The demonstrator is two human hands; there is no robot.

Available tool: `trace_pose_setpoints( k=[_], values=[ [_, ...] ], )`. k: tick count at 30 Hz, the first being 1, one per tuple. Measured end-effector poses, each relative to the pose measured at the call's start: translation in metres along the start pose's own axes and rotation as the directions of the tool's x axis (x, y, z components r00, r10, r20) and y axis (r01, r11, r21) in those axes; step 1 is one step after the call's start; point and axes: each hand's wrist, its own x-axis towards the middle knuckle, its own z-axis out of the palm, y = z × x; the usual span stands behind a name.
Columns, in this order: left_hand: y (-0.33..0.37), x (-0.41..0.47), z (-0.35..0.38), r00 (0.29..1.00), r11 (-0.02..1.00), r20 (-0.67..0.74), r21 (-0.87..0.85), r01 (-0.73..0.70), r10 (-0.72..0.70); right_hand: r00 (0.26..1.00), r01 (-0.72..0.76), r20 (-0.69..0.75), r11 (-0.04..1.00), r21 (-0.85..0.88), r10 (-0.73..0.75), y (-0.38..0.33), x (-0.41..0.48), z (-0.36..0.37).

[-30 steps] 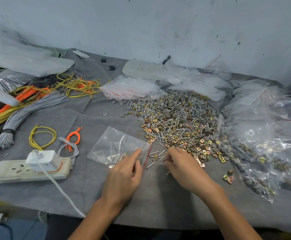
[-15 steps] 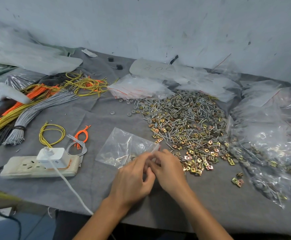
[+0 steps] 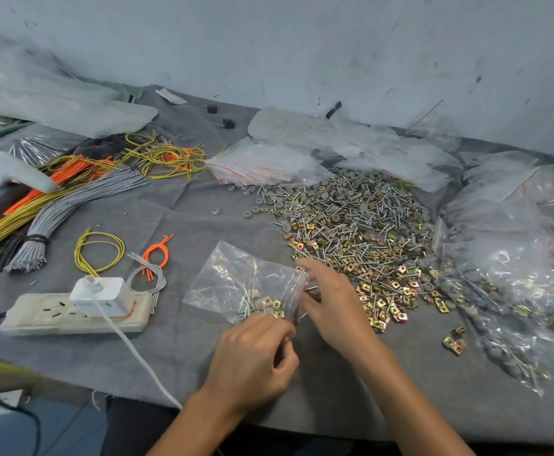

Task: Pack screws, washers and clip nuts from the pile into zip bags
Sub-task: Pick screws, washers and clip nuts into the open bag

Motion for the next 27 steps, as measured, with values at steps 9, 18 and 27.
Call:
trace_pose_setpoints(
  k=[9, 18, 27],
  values=[
    [0.008, -0.031, -0.009, 1.0, 0.999, -0.028, 0.034, 0.012, -0.011, 0.995, 0.003, 0.096, 0.994, 0.111, -0.014, -0.006, 0.004, -0.012],
    [-0.002, -0.024, -0.014, 0.946, 0.979, -0.254, -0.016, 0.203, -0.2, 0.979, -0.193, 0.125, 0.924, 0.33, 0.16, -0.032, 0.015, -0.026],
    [-0.011, 0.008, -0.046, 0.913, 0.975, -0.347, -0.125, 0.181, -0.214, 0.94, -0.342, 0.23, 0.666, 0.663, 0.254, -0.052, 0.017, -0.056]
  ],
)
